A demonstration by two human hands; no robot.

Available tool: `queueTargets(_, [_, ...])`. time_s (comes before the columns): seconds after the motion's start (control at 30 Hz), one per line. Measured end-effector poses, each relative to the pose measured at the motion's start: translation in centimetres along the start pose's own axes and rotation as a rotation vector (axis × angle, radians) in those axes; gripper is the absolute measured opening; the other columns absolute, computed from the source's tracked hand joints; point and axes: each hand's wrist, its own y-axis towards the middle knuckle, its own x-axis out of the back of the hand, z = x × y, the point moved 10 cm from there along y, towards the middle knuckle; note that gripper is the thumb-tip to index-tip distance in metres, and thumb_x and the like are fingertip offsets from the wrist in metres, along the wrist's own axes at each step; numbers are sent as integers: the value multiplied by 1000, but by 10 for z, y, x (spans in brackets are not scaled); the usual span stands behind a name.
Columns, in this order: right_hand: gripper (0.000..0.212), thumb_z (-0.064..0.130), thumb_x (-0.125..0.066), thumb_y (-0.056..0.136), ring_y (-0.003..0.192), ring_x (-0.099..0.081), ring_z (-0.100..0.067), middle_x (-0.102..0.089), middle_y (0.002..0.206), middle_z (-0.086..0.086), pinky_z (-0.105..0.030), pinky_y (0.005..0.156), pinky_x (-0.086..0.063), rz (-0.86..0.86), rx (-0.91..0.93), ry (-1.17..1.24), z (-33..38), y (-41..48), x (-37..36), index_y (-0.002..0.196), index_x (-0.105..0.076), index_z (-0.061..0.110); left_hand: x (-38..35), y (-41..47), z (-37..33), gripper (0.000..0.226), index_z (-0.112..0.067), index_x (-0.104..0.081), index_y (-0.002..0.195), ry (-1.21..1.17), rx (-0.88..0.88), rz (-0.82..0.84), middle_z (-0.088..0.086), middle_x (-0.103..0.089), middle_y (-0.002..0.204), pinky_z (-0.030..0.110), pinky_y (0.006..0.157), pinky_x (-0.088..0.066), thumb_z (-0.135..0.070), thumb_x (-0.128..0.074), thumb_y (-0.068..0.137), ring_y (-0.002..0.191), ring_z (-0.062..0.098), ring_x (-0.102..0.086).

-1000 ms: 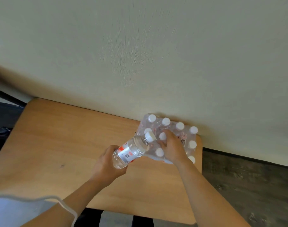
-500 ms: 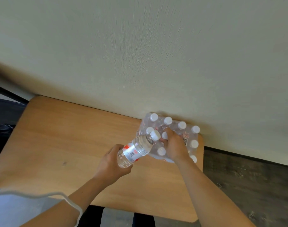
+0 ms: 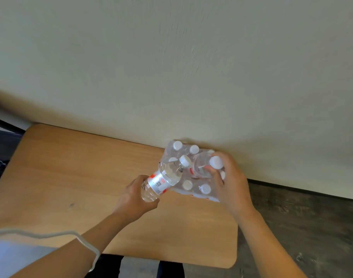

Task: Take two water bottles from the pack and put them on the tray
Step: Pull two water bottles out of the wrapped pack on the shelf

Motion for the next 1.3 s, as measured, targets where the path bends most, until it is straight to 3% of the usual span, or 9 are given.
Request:
queueTargets(0.1, [21,29,-63,92,92,-55,12,-55,106,38,-1,73,-39,-57,63,-8,22,-7,33,111,-54,30,0,1,-3,63,-30,-57,116,-16,22,-22,-20,-61,93,6,60,-39,-34,-85,60,86,-9,-58])
queueTargets(0.27, [24,37,-61,90,91,-66,-12,-61,102,20,-26,70,-53,-61,72,42,36,-17,52,112,-55,31,0,3,-6,59,-26,-57,112,-28,61,-61,-18,-58,89,7,61,-37,-30,-87,62,82,-9,-55])
queueTargets(0.53, [20,40,-56,90,99,-60,3,-59,106,31,-11,78,-47,-59,65,176,25,-5,37,107,-51,48,-6,1,-6,58,-39,-48,105,-22,80,-45,-21,-59,90,4,62,-41,-31,-87,62,90,-17,-53])
queueTargets(0.63, [29,40,-69,82,92,-65,-6,-63,99,25,-26,74,-54,-91,2,321,11,1,27,102,-50,50,-11,-1,-3,57,-39,-49,105,-17,92,-47,-21,-59,90,6,61,-38,-33,-87,62,85,-13,-55])
queueTargets(0.8, [55,30,-88,66,94,-71,-8,-73,102,8,-18,71,-56,-51,-193,462,-26,-4,-22,113,-60,28,-18,-7,2,55,-36,-53,109,-77,120,-77,-14,-62,95,13,64,-41,-31,-86,64,87,-3,-58])
queueTargets(0.9, [72,26,-92,65,103,-70,-9,-73,113,5,-35,87,-60,1,-274,513,-41,-12,-52,127,-55,19,-21,-8,-1,54,-35,-52,108,-103,144,-83,-9,-63,96,14,63,-40,-32,-86,65,86,1,-58])
queueTargets(1.03, [80,25,-90,68,115,-64,-11,-66,126,7,-46,96,-55,-15,-328,563,-47,-18,-71,135,-46,29,-20,-9,-1,55,-38,-50,107,-111,155,-81,-8,-64,98,13,63,-41,-36,-85,64,89,2,-59])
queueTargets(1.13, [78,21,-88,70,114,-64,-8,-65,126,9,-39,95,-54,-25,-338,607,-44,-13,-73,133,-44,37,-14,-10,2,53,-39,-50,105,-108,171,-81,-6,-64,98,15,60,-42,-38,-84,64,87,5,-61])
queueTargets(1.3, [60,21,-84,72,95,-71,-6,-74,104,6,-23,76,-58,-3,-384,689,-53,-15,-55,124,-54,21,-2,-19,4,51,-35,-53,102,-108,194,-101,1,-66,97,18,58,-47,-41,-83,62,86,14,-64])
